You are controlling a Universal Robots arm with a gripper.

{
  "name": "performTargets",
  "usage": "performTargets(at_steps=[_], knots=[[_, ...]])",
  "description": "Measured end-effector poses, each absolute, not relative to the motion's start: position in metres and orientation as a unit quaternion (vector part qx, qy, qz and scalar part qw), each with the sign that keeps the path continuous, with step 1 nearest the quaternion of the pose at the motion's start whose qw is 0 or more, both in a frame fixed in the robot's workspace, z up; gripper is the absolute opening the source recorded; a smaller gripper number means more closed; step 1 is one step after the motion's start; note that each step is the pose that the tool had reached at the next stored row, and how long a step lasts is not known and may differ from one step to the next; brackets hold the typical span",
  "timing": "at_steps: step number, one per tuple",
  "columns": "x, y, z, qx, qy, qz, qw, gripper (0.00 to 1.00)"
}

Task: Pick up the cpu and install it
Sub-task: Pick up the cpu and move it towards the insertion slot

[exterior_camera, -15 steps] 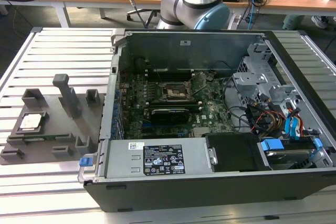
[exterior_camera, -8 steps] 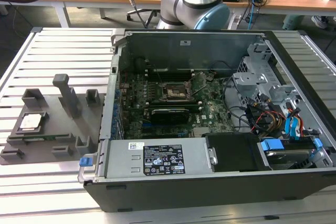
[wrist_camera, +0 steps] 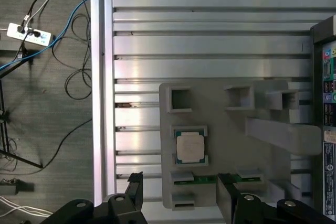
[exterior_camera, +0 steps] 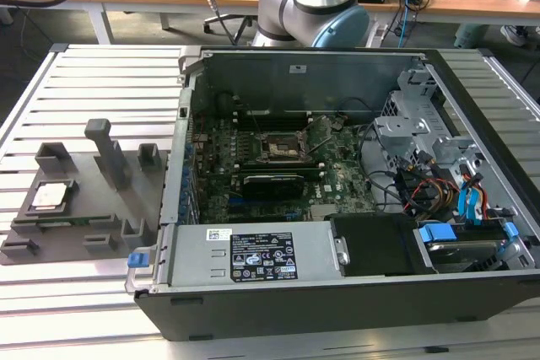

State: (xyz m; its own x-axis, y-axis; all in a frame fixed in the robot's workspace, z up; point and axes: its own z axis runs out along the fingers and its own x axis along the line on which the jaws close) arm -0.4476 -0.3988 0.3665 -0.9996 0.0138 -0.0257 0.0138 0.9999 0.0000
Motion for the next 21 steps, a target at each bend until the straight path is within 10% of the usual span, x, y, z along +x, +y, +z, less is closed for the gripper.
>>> performTargets(at_steps=[21], knots=[[-0.4476,-0.3989,0.3591,0.007,1.0,0.0,0.013,0.66]])
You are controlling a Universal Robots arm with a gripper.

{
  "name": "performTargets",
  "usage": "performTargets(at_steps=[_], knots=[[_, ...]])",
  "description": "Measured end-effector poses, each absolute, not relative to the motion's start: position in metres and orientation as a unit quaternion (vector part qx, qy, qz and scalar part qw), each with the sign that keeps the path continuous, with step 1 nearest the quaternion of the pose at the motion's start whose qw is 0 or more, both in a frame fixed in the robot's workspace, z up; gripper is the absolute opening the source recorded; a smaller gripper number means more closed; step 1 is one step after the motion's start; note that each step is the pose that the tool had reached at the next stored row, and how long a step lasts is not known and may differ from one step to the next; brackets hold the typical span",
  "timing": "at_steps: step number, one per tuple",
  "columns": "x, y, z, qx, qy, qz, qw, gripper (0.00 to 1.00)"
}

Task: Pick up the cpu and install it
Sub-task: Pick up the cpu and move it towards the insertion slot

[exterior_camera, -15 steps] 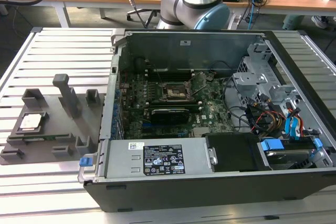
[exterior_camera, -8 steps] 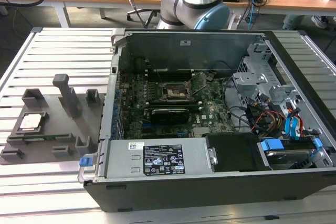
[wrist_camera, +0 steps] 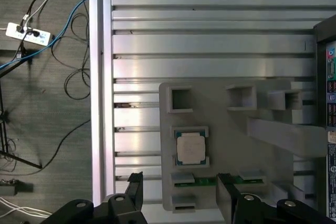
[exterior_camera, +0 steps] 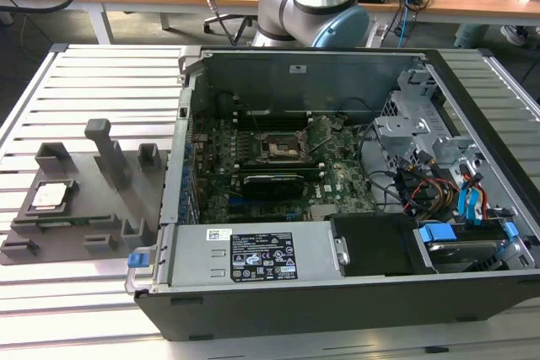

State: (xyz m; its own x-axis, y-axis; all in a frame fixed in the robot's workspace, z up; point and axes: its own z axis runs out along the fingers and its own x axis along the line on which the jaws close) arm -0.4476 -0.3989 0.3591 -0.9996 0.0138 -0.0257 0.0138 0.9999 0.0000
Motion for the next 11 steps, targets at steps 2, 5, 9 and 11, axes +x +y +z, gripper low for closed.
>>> performTargets(at_steps=[2,5,9,11], knots=[[-0.4476,-0.3988,0.3582,0.007,1.0,0.0,0.013,0.66],[-0.4476,-0.3989,0.357,0.007,1.0,0.0,0.013,0.66],[-0.4476,-0.3989,0.3558,0.007,1.0,0.0,0.013,0.66],[-0.4476,-0.3989,0.3551,0.007,1.0,0.0,0.013,0.66]])
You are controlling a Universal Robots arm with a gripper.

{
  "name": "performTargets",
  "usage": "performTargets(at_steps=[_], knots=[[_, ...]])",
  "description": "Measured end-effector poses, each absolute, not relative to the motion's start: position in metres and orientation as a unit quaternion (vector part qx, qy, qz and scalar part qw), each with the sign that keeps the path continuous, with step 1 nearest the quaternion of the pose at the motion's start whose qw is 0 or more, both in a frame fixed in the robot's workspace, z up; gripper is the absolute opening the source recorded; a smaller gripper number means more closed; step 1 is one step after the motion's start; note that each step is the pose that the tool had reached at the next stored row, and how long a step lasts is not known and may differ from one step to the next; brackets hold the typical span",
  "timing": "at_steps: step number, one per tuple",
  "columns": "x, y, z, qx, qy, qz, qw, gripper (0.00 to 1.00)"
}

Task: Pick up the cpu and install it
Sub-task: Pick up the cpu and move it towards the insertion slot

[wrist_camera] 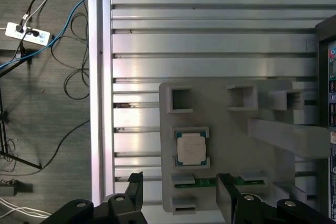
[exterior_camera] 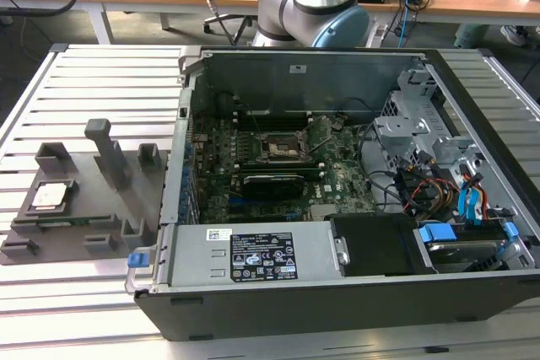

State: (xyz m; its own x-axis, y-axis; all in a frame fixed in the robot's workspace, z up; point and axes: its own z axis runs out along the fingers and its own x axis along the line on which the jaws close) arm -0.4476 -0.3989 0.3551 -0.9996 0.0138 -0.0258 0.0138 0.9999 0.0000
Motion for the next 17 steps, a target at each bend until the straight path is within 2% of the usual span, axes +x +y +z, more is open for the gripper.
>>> performTargets(at_steps=[17], knots=[[-0.448,-0.399,0.342,0.007,1.0,0.0,0.013,0.66]])
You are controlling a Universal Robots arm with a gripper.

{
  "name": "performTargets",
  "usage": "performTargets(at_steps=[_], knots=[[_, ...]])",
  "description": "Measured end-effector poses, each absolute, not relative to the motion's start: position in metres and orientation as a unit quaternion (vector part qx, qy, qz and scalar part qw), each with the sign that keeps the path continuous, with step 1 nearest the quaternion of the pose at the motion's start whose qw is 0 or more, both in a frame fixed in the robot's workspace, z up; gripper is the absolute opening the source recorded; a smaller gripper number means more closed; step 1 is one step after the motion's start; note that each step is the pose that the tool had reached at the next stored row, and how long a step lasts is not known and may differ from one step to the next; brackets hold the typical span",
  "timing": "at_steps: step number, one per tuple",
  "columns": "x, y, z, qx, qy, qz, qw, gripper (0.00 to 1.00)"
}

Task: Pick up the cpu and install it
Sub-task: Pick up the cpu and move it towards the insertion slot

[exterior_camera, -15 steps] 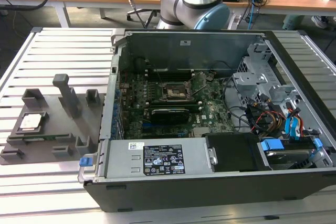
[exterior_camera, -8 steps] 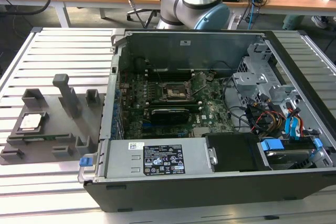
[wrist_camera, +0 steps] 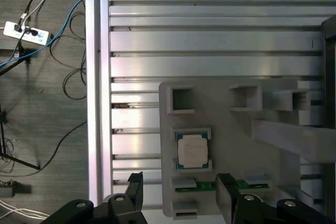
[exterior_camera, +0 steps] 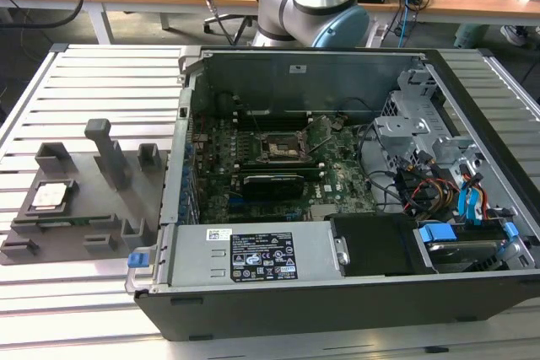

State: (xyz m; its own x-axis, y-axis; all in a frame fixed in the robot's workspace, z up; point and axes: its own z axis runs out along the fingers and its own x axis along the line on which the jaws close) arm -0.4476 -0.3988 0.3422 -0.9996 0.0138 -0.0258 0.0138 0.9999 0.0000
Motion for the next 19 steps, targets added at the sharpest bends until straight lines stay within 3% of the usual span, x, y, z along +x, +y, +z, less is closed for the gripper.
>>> performTargets(at_steps=[19], knots=[[-0.4476,-0.3988,0.3348,0.007,1.0,0.0,0.013,0.66]])
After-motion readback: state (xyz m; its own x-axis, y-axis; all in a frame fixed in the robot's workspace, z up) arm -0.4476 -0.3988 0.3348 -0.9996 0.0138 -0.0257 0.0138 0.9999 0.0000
